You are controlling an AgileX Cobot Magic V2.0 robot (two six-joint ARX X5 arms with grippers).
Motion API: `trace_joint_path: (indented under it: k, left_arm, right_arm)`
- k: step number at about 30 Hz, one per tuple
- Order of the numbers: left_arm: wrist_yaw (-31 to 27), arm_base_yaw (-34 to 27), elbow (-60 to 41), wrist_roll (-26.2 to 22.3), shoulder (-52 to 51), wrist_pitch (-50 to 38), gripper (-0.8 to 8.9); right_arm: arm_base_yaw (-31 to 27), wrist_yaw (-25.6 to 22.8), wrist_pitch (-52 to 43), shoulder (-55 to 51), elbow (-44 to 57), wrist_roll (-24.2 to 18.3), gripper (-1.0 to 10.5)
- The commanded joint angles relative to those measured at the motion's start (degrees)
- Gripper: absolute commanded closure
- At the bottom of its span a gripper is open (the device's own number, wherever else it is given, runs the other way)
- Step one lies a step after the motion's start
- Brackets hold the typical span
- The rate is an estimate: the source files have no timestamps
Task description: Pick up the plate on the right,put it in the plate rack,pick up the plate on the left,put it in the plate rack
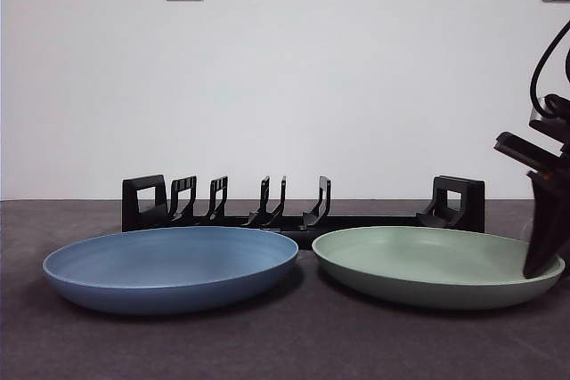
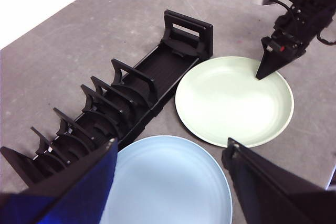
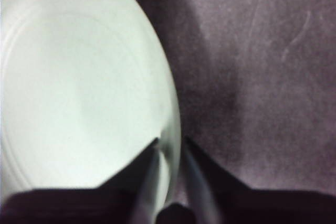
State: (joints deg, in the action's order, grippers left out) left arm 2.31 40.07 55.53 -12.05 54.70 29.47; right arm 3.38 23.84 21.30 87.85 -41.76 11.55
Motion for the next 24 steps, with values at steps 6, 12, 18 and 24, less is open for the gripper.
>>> trace_joint_path:
  k: [6,12,18,24]
  left_arm:
    - [1.1,3.8,0.0,-12.0,4.4,2.1,4.69]
    - [1.1,9.3,0.0,-17.1,10.0,1.2,4.69]
    - [1.1,15.4,0.0,-19.7,15.4,-2.1,4.69]
    - [0.7,20.5,0.0,-24.2,19.8,-6.9,4.69]
  right_arm:
    - [0.1,0.2,0.8,-4.1,0.3,3.3,9.6]
    - [0.1,0.2,5.2,-11.4,-0.1,3.7,9.6]
    - [0.1,0.3,12.6,-16.3,-3.1,4.0,9.6]
    - [0.2,4.7,20.4,-16.7,-8.2,3.3,9.6]
